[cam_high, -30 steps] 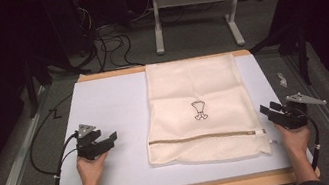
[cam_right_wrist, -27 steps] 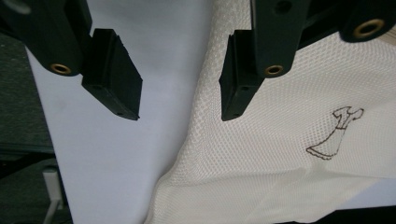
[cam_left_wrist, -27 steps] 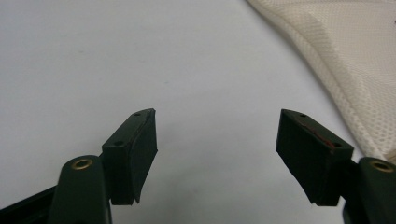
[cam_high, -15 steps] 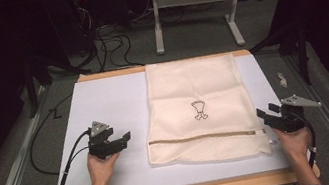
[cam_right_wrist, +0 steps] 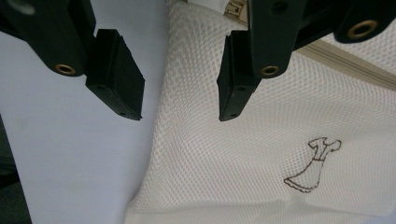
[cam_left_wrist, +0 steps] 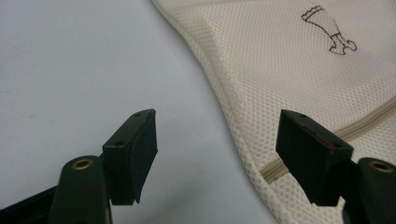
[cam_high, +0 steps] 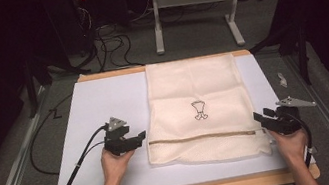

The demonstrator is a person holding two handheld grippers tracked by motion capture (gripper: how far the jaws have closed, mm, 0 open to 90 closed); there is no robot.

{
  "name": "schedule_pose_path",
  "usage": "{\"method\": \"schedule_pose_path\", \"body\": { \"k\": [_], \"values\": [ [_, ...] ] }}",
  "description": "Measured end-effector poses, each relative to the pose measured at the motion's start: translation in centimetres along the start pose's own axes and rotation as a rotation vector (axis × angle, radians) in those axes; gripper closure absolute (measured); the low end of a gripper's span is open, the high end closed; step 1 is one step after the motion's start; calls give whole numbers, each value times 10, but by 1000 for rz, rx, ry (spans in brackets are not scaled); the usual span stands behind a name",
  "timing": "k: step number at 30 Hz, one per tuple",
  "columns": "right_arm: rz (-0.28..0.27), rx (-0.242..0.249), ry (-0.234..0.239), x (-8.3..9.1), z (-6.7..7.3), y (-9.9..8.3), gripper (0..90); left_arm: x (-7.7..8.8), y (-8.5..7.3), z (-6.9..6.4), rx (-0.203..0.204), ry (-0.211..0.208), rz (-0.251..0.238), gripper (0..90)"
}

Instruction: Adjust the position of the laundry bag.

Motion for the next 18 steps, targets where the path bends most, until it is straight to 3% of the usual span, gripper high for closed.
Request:
{"method": "schedule_pose_path", "body": {
  "k": [2, 4, 7, 11, 15, 18],
  "values": [
    [15, -1, -8, -2, -1, -1, 516, -4, 1, -4, -14, 12, 14, 306],
    [32, -7, -18, -5, -2, -2, 515, -11, 5, -10, -10, -9, 15, 310],
    [41, -17, -16, -7, -2, -2, 514, -16, 6, -12, -6, -7, 23, 308],
    [74, -16, -17, -15, 2, -4, 514, -24, 6, -19, -35, 17, 60, 305],
    [83, -18, -22, -20, 2, -3, 517, -31, 10, -17, 7, -10, 55, 303],
    [96, -32, -21, -23, -1, 0, 525, -37, 12, -14, 21, 0, 82, 307]
  ]
}}
Point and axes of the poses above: each handheld gripper's, and its own axes: x roughly backward along the jaws, y roughly out of its top, z roughly to its left, the point moved 7 cm from there along -x, roughly forward along the jaws, and after that the axes turned 14 degrees about z, right-handed, at the moved point
